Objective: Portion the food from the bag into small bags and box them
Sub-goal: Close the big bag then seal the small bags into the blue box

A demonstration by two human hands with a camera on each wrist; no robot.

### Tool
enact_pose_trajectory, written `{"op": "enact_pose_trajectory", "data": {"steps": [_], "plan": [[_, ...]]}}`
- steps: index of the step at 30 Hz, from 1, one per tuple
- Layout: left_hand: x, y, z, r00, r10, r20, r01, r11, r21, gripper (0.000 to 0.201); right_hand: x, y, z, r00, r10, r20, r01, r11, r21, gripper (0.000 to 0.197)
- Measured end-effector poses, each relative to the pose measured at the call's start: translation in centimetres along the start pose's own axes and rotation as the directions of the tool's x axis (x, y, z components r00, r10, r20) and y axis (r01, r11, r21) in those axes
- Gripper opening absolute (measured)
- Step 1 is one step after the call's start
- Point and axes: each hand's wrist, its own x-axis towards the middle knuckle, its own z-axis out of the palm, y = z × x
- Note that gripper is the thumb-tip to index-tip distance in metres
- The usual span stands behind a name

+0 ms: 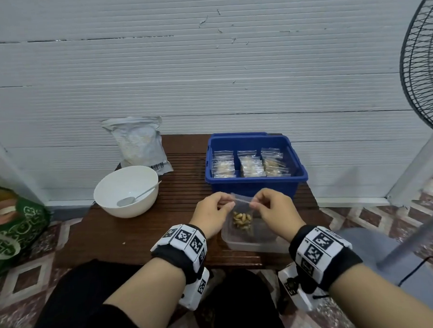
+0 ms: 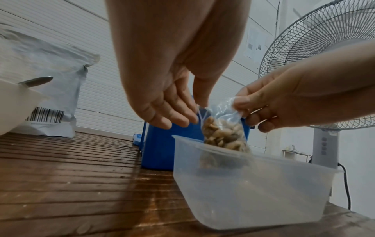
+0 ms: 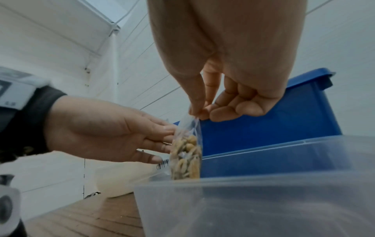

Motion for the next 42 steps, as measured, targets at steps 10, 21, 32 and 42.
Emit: {"op": "enact_pose_trajectory", "data": {"steps": [10,21,32,42], "plan": [[-0.8,0.0,-0.3,0.996,0.090,-0.023,-0.091,0.996,-0.015,0.012,0.0,1.7,-0.2,0.987,0.146,-0.065,-0.126,0.961,0.245,0.015],[-1.1,0.4,0.3,0.990,0.142,-0.019,-0.143,0.987,-0.068,0.005,-0.1,1.9,-0.3,1.000,0.024,-0.008,-0.021,0.969,0.247,0.011],[-1.2,0.2,0.7,0.987,0.157,-0.030,-0.158,0.985,-0.068,0.005,0.3,2.0,-0.4,0.998,-0.050,0.026,0.045,0.987,0.152,0.022],[-1.0,1.2,0.8,0.997,0.056,-0.050,-0.061,0.993,-0.102,0.008,0.2,2.1,-0.6,0.997,-0.072,0.039,0.064,0.982,0.177,0.012]]}}
